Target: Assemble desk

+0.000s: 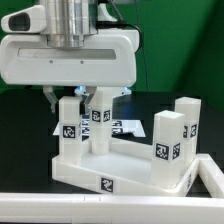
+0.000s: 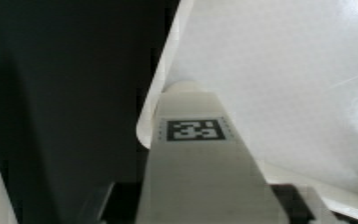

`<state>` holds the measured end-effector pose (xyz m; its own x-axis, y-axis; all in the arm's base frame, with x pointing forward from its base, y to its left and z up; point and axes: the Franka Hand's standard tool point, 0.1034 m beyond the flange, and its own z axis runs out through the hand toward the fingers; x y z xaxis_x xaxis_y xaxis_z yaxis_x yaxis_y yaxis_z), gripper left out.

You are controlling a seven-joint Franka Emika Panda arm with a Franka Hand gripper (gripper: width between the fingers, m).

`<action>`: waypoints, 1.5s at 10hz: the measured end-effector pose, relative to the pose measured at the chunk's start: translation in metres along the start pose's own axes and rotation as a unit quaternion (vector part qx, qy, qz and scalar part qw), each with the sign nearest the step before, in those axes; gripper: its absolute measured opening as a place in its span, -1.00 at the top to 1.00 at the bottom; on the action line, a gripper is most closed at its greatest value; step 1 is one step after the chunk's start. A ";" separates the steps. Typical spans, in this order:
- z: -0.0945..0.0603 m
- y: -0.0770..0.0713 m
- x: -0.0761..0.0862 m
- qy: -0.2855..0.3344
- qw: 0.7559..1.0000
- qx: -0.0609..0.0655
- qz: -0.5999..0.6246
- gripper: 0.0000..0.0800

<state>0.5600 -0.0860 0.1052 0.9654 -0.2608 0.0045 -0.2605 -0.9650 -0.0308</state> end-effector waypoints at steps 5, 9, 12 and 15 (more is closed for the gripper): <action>0.000 0.002 0.000 0.001 0.973 0.016 0.232 0.28; 0.001 0.001 -0.004 -0.005 0.952 0.016 0.307 0.26; 0.001 0.001 -0.004 -0.005 0.951 0.015 0.310 -0.40; 0.001 0.001 -0.004 -0.005 0.951 0.015 0.310 -0.61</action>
Offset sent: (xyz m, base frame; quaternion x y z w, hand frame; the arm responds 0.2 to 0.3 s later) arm -0.0051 0.0047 -0.0024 0.0453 -0.0040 0.2241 0.9735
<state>0.5561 -0.0863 0.1039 0.6268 -0.7784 -0.0344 -0.7789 -0.6249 -0.0532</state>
